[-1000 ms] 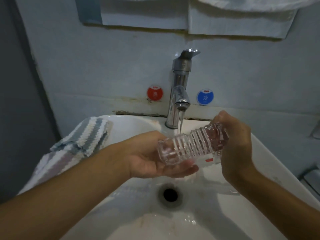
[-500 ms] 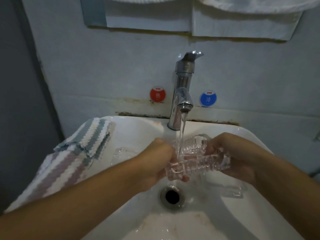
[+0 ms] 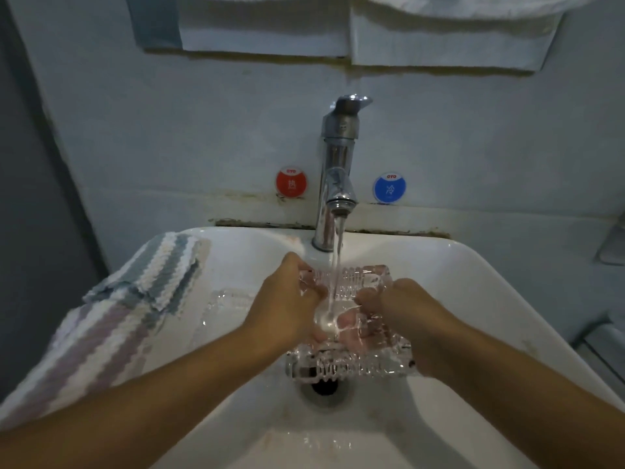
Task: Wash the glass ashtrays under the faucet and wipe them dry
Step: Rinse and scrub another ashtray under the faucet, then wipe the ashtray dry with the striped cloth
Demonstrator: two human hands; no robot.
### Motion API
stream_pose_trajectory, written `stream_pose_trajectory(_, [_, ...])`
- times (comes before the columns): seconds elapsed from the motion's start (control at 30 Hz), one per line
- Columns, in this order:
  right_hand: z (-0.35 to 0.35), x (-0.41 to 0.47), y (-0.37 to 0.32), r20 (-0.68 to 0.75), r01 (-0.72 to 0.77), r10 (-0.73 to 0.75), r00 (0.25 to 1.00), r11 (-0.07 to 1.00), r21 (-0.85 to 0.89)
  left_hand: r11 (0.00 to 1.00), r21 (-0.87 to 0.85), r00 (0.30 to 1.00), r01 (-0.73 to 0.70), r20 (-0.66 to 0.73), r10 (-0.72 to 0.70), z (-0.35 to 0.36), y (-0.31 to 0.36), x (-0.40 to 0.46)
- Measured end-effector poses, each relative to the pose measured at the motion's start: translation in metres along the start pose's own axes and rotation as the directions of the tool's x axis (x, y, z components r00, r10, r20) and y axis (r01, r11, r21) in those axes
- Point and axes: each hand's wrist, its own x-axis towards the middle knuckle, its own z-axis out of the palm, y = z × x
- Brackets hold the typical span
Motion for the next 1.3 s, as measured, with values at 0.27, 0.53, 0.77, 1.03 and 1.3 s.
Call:
stream_pose_trajectory(0.27, [-0.008,-0.011,-0.009,0.007,0.031,-0.032,0.999,0.993,0.114,0.790,0.562,0.969,-0.246,0.128,0.211,-0.026,0.009,0.012])
stream_pose_trajectory(0.53, [-0.008,-0.004,-0.009,0.017,0.034,-0.038,0.999,0.983,0.182,0.672,0.496,0.534,-0.550,-0.409,0.740,-0.066,0.065,0.005])
stream_pose_trajectory(0.77, [-0.008,-0.007,-0.011,0.042,0.063,-0.073,0.996,0.976,0.207,0.505,0.640,0.434,-0.579,-0.283,0.855,-0.067,0.111,0.015])
stream_pose_trajectory(1.03, [-0.009,-0.012,-0.014,0.023,0.118,-0.126,0.992,0.969,0.217,0.639,0.492,0.642,-0.591,-0.193,0.742,-0.075,0.115,0.014])
stream_pose_trajectory(1.3, [-0.006,-0.015,-0.011,-0.136,0.538,-0.561,0.817,0.825,-0.170,0.734,0.480,0.639,-0.480,-0.382,0.668,-0.056,0.051,-0.022])
